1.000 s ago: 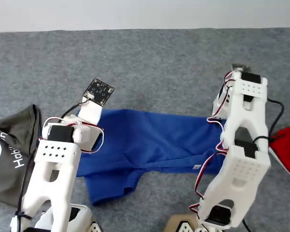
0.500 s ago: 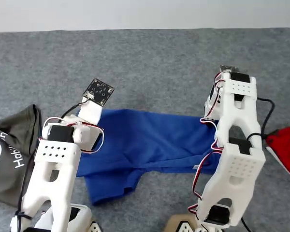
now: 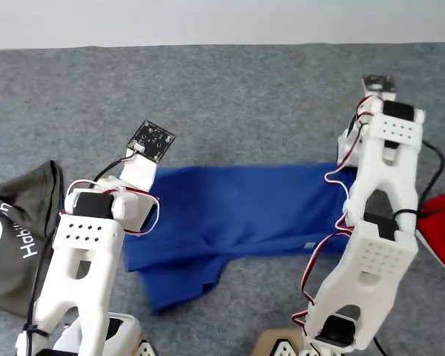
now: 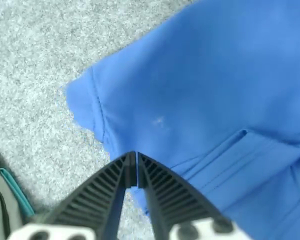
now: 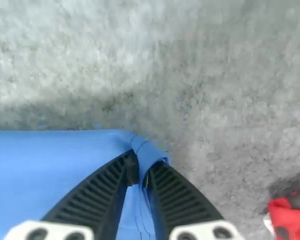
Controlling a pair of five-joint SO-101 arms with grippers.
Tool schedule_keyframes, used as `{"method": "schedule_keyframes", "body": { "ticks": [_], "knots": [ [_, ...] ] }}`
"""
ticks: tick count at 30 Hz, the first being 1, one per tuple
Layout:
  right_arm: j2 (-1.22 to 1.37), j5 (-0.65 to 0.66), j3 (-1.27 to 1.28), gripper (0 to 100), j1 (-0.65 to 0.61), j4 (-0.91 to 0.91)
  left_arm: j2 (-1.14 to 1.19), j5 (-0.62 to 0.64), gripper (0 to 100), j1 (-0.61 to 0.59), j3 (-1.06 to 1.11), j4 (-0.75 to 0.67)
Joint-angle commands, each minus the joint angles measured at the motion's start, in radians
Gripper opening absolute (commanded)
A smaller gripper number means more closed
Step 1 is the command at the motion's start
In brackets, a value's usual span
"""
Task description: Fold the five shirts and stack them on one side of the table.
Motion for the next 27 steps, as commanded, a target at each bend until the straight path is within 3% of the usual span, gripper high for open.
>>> {"method": "schedule_keyframes", "body": {
  "ticks": [1,8,13,23,27],
  "knots": [
    [0.001,0.029,-0.072,1.1,0.001,-0.028,-0.029,0.005,1,0.003,-0.038,0.012],
    [0.048,0.041,-0.074,3.5,-0.021,-0.044,-0.029,0.005,1,0.003,-0.038,0.012],
    [0.004,0.032,-0.121,21.6,-0.022,0.018,-0.029,0.005,1,0.003,-0.038,0.012],
    [-0.16,0.04,-0.219,22.1,-0.111,0.245,-0.031,0.005,1,0.003,-0.039,0.008],
    [-0.159,0.037,-0.215,22.1,-0.133,0.257,-0.031,0.005,1,0.003,-0.039,0.008]
  ]
}}
